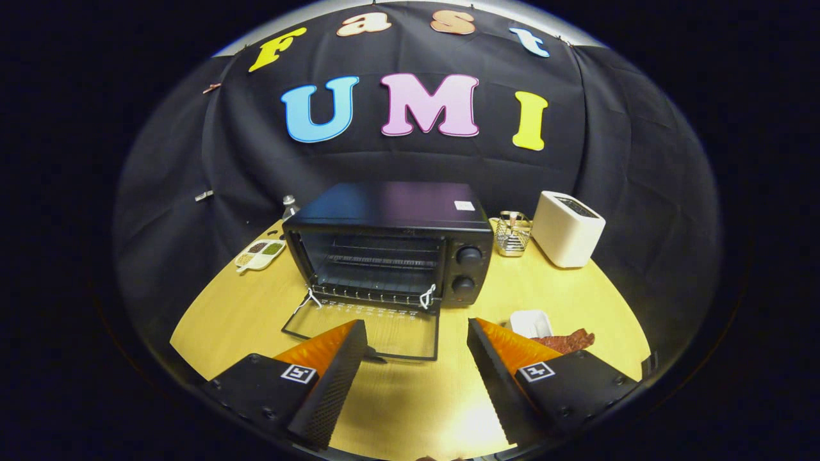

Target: Open the toaster oven, put the food inside, and close the toaster oven door.

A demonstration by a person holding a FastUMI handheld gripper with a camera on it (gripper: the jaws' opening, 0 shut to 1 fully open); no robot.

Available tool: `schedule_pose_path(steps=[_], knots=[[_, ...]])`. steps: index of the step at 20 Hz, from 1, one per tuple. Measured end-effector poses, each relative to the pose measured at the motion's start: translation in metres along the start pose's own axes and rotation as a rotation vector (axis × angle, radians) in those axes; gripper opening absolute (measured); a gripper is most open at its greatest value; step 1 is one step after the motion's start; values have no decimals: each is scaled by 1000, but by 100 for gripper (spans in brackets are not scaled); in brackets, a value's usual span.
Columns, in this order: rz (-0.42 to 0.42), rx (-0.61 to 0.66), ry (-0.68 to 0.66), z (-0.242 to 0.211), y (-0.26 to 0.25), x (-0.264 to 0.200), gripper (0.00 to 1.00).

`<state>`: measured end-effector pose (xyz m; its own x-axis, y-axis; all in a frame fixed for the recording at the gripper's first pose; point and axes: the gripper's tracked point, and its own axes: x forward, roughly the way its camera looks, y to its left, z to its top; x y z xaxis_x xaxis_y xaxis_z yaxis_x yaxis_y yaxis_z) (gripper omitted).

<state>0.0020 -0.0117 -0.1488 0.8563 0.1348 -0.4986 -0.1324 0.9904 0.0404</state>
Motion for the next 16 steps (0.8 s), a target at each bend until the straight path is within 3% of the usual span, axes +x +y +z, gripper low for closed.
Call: schedule_pose_path(steps=[7, 16], knots=[[15, 27, -11, 22, -58, 9, 98], [-38, 44, -1, 35, -173, 22, 98]])
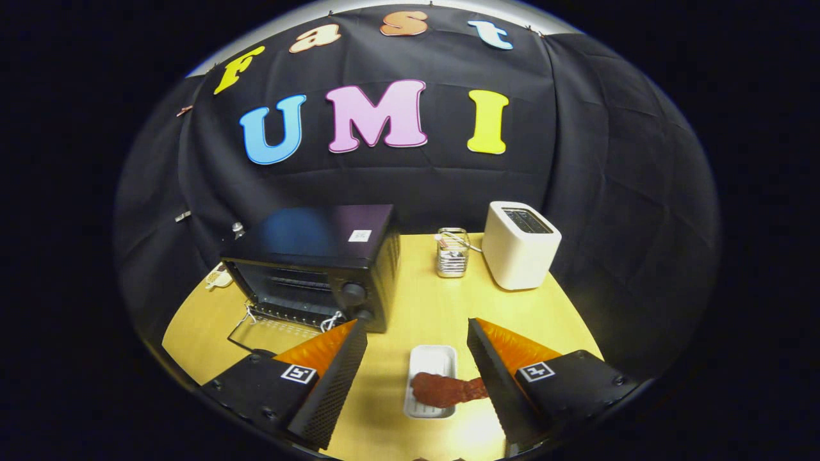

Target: Open the toaster oven, put the food inside, and close the toaster oven door.

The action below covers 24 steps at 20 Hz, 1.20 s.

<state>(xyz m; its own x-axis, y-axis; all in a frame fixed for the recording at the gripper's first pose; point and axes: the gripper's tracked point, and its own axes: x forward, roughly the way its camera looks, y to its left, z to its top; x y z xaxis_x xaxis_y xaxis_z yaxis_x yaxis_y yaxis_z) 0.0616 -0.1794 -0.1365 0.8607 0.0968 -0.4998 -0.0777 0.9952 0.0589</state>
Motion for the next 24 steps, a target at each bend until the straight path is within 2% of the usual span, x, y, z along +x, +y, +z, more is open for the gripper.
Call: schedule_pose_path(steps=[7, 17, 19, 21, 24], knots=[[60, 107, 145, -46, -50, 26, 99], [210, 214, 345, -116, -61, 44, 96], [225, 278, 386, -127, -62, 47, 89], [239, 350, 435, -137, -62, 44, 89], [274, 442, 516, -148, -57, 45, 69]])
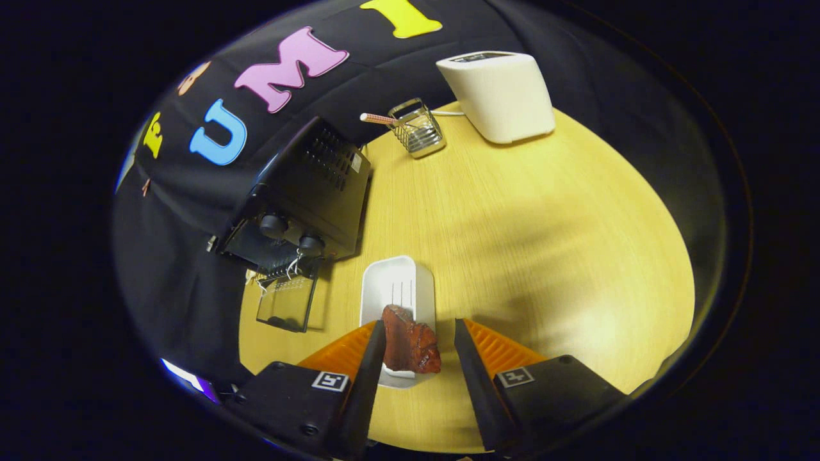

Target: Open the toaster oven, put the food inside, and close the toaster oven door.

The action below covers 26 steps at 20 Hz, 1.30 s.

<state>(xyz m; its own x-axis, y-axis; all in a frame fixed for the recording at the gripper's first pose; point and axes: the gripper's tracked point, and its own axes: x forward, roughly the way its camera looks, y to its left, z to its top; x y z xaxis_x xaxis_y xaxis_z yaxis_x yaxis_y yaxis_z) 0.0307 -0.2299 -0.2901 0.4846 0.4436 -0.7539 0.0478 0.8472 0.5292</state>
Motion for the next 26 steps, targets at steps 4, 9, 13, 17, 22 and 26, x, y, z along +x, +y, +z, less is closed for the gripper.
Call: schedule_pose_path(steps=[4, 9, 13, 17, 22, 26], knots=[[49, 90, 70, -15, 2, 9, 42], [88, 124, 138, -22, 3, 12, 26], [116, 131, 148, -20, 1, 10, 21], [137, 111, 147, -21, 6, 17, 16], [139, 128, 136, -15, 6, 14, 16], [123, 54, 107, -5, 9, 8, 16]])
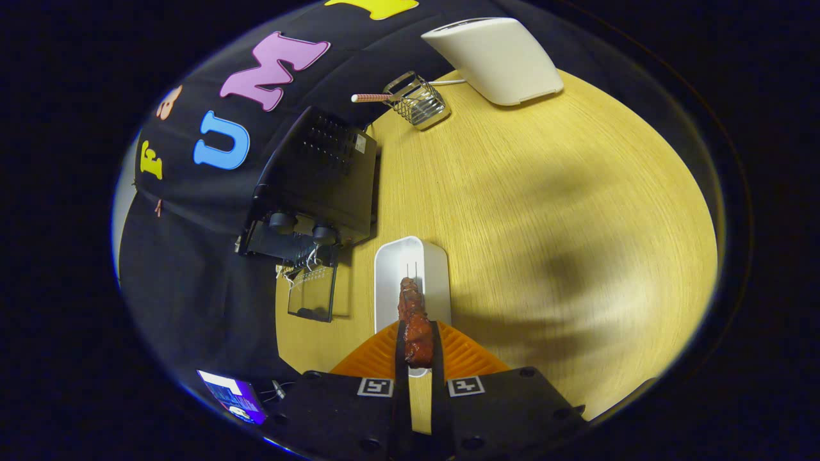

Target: Open the toaster oven, put the food inside, and close the toaster oven door.

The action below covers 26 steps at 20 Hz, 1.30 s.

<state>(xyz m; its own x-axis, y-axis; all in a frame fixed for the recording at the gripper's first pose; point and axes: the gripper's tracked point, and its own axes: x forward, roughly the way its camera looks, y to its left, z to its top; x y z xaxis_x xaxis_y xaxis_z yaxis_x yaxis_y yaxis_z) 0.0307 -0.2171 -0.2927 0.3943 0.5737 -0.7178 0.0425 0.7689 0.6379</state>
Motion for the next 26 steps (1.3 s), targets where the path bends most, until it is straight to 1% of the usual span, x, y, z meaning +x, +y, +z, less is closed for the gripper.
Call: schedule_pose_path(steps=[2, 6, 13, 15, 21, 26], knots=[[8, -10, -8, 4, 7, -6, 16], [10, -78, -25, 10, 19, -19, 16], [48, -89, -60, 15, 48, -36, 16], [39, -93, -65, 11, 54, -36, 16], [66, -101, -86, -5, 97, -40, 16], [93, -80, -99, -28, 137, -29, 16]])
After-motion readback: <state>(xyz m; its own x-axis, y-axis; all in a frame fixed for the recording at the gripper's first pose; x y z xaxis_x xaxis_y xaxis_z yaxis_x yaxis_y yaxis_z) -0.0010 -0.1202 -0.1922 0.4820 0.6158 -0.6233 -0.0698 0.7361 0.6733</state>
